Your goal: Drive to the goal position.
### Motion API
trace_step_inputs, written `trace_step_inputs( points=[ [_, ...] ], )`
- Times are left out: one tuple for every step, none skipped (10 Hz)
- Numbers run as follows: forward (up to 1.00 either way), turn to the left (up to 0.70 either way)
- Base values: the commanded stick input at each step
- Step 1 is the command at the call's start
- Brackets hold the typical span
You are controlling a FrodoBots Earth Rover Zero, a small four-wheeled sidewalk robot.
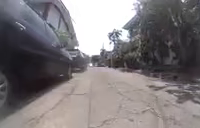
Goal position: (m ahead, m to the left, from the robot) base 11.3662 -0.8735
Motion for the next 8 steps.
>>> trace_step_inputs(
  points=[
    [1.00, 0.00],
    [1.00, 0.00],
    [1.00, 0.00],
    [1.00, 0.00],
    [1.00, 0.00],
    [1.00, 0.00],
    [1.00, 0.00],
    [1.00, 0.00]
  ],
)
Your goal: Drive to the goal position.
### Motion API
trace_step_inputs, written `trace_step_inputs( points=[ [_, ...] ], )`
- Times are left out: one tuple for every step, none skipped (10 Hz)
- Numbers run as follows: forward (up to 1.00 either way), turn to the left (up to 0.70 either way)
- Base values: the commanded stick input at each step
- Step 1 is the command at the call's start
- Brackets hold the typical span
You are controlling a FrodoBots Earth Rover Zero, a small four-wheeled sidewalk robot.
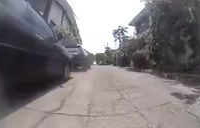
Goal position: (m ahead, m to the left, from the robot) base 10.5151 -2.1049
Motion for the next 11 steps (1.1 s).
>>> trace_step_inputs(
  points=[
    [1.00, 0.00],
    [1.00, 0.00],
    [1.00, 0.00],
    [1.00, 0.00],
    [1.00, 0.00],
    [1.00, 0.00],
    [1.00, 0.00],
    [1.00, 0.00],
    [1.00, 0.00],
    [1.00, 0.00],
    [1.00, 0.00]
  ],
)
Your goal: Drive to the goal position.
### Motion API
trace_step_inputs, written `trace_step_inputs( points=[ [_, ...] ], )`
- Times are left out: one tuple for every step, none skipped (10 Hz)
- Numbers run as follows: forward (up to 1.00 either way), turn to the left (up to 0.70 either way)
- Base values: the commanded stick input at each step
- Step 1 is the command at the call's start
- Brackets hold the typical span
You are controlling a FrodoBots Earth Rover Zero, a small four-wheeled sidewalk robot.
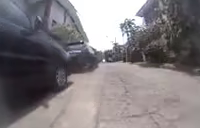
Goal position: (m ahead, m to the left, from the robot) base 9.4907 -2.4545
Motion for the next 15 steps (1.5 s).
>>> trace_step_inputs(
  points=[
    [1.00, -0.11],
    [1.00, -0.35],
    [1.00, -0.40],
    [1.00, -0.38],
    [1.00, -0.19],
    [1.00, -0.09],
    [1.00, -0.03],
    [1.00, 0.00],
    [1.00, 0.00],
    [1.00, 0.00],
    [1.00, 0.00],
    [1.00, 0.00],
    [1.00, 0.00],
    [1.00, 0.00],
    [1.00, 0.00]
  ],
)
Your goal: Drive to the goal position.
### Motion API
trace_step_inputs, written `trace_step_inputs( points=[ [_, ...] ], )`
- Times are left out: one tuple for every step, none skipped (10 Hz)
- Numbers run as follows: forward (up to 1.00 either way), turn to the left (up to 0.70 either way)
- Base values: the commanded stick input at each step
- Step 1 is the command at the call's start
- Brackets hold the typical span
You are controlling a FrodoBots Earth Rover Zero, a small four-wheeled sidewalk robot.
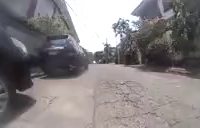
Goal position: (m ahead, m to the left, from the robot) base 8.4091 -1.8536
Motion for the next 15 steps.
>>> trace_step_inputs(
  points=[
    [1.00, 0.00],
    [1.00, 0.00],
    [1.00, 0.00],
    [1.00, 0.00],
    [1.00, -0.01],
    [1.00, -0.10],
    [1.00, -0.30],
    [1.00, -0.40],
    [1.00, -0.25],
    [1.00, -0.07],
    [1.00, 0.00],
    [1.00, 0.00],
    [1.00, 0.00],
    [1.00, 0.00],
    [1.00, 0.00]
  ],
)
